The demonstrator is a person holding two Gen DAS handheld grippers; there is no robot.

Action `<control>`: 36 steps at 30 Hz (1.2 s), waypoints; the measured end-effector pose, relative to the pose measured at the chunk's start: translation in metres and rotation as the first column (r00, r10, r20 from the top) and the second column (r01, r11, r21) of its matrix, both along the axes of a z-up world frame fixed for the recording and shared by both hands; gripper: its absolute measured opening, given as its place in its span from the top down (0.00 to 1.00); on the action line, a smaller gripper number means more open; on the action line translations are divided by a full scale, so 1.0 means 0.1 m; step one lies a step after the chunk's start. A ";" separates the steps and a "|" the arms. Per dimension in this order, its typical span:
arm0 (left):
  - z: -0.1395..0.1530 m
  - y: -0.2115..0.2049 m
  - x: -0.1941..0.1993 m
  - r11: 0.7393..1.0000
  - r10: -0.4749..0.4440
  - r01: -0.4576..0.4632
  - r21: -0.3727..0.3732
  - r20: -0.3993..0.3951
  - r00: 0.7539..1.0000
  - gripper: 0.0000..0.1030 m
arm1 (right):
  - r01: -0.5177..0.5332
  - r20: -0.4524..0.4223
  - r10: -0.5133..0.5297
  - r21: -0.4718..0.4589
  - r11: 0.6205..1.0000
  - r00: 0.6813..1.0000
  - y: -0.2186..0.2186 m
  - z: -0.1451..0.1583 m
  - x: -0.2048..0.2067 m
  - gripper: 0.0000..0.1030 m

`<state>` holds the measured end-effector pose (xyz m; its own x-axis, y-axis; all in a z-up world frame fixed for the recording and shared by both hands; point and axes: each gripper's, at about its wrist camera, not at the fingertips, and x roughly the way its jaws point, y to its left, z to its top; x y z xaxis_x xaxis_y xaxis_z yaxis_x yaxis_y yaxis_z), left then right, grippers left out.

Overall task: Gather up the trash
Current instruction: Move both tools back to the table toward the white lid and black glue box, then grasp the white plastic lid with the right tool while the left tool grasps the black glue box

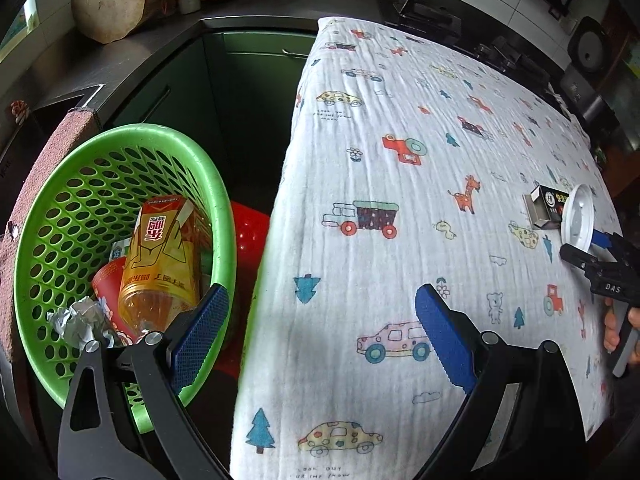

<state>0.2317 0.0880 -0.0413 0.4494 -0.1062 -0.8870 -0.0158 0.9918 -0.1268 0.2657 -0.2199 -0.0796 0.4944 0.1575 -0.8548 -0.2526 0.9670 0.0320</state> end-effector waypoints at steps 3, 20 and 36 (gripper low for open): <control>0.00 -0.10 0.02 1.000 -0.023 0.023 -0.004 0.004 1.000 0.10 | -0.006 0.003 0.006 -0.005 1.000 1.000 0.01 0.02 -0.02 0.18; 0.06 -1.44 0.32 0.925 -0.379 0.378 0.035 0.077 0.922 0.10 | 0.034 -0.021 -0.034 -0.006 0.999 0.999 -0.40 0.18 -0.42 0.22; 0.06 -2.54 0.60 0.729 -0.683 0.648 0.221 0.159 0.713 0.10 | 0.066 -0.071 -0.061 0.072 0.995 0.996 -0.78 0.18 -0.72 0.39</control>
<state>0.2916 -0.1658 -0.0354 0.4881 -0.3364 -0.8053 0.6658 0.7402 0.0944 0.1934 -0.2979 -0.0618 0.4462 0.1921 -0.8741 -0.1857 0.9753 0.1196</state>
